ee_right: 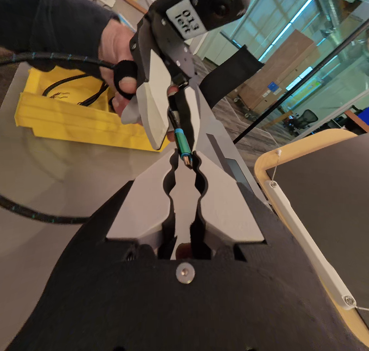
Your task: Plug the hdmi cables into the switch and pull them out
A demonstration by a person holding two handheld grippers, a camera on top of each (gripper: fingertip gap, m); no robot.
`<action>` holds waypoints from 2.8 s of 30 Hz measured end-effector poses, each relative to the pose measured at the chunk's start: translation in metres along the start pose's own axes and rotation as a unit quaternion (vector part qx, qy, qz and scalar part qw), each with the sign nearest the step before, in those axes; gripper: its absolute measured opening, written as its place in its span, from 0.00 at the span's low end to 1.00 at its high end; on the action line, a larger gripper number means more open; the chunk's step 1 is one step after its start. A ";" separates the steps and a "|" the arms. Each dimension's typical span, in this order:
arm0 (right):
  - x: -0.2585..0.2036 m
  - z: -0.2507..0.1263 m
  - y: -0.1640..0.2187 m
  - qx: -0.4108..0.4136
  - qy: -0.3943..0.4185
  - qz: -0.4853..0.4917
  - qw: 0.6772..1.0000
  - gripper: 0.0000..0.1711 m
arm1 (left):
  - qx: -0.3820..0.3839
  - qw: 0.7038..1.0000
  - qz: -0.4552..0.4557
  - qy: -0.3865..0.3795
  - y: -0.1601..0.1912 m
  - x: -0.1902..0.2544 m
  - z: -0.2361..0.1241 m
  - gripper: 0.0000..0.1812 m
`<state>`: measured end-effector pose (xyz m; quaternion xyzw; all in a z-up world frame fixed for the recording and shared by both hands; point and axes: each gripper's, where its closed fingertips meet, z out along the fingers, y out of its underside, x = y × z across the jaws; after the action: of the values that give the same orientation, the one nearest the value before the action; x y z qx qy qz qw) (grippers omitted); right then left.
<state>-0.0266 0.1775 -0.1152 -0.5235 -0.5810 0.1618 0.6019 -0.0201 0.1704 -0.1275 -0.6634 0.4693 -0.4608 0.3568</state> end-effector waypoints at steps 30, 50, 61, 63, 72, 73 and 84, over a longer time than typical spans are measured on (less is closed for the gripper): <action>0.007 -0.004 -0.021 0.026 0.089 0.005 0.996 0.08 | 0.200 0.977 -0.033 -0.059 -0.026 0.013 -0.013 0.12; 0.035 -0.043 0.001 0.012 0.037 0.049 0.998 0.14 | 0.171 0.977 0.000 -0.130 -0.027 0.003 -0.022 0.11; 0.015 -0.052 0.037 -0.037 -0.002 0.075 0.997 0.17 | 0.135 0.975 0.006 -0.175 0.006 0.007 -0.028 0.11; 0.009 -0.051 0.041 -0.046 -0.013 0.076 0.996 0.17 | 0.131 0.975 0.014 -0.179 0.011 0.009 -0.025 0.11; -0.009 -0.053 0.051 -0.047 -0.052 0.104 0.992 0.22 | 0.140 0.973 0.021 -0.180 0.022 0.017 -0.020 0.11; -0.012 -0.054 0.052 -0.047 -0.059 0.107 0.991 0.23 | 0.142 0.974 0.021 -0.174 0.022 0.019 -0.020 0.11; -0.032 -0.067 0.058 -0.054 -0.129 0.148 0.979 0.37 | 0.234 0.969 -0.026 -0.076 0.007 0.036 -0.037 0.11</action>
<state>0.0465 0.1457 -0.1643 -0.6105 -0.5776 0.2838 0.4617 -0.0521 0.1330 -0.1121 -0.6068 0.3027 -0.5154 0.5240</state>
